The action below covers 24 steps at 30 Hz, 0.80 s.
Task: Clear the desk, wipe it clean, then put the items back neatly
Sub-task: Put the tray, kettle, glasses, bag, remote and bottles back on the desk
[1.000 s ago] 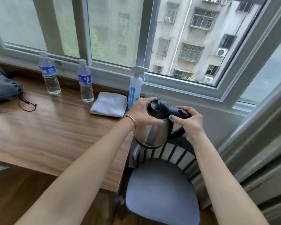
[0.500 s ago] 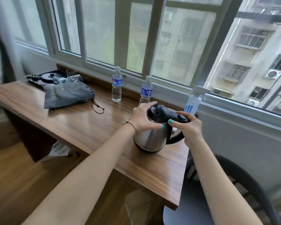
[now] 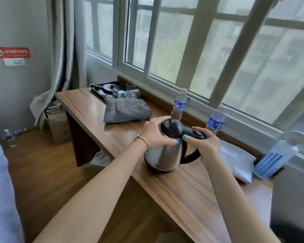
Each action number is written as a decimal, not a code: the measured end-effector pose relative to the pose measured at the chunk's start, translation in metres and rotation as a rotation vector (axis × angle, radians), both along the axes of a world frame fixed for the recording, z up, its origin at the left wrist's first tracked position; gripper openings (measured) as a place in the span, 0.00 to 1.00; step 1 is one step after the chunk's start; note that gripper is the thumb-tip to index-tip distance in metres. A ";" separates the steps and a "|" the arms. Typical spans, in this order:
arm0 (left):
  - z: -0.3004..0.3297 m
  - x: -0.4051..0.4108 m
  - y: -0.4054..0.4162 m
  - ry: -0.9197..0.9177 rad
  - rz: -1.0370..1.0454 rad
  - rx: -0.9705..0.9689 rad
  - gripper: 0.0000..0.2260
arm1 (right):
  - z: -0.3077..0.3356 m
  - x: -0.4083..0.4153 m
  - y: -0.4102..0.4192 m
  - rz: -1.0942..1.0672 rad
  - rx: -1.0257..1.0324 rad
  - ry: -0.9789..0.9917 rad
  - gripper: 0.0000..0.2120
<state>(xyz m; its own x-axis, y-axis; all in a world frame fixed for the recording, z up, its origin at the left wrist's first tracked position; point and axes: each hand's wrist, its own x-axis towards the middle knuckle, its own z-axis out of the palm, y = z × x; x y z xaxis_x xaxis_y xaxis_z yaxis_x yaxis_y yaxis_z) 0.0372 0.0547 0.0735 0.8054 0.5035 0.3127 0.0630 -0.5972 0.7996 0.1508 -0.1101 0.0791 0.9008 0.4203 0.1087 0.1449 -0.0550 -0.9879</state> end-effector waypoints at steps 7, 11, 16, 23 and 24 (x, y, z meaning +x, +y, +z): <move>0.004 0.017 0.078 -0.003 0.035 -0.006 0.39 | 0.004 0.022 0.079 0.053 0.023 0.028 0.23; 0.006 0.033 0.118 0.032 0.023 -0.035 0.39 | 0.007 0.041 0.117 0.086 0.009 0.022 0.24; 0.011 0.036 0.169 0.022 0.059 -0.035 0.39 | 0.021 0.049 0.169 0.167 0.000 0.016 0.21; 0.036 0.016 0.238 0.030 0.128 -0.024 0.38 | 0.040 0.045 0.235 0.318 -0.010 -0.026 0.17; 0.039 0.013 0.248 0.026 0.132 -0.012 0.37 | 0.042 0.044 0.245 0.326 0.000 -0.012 0.17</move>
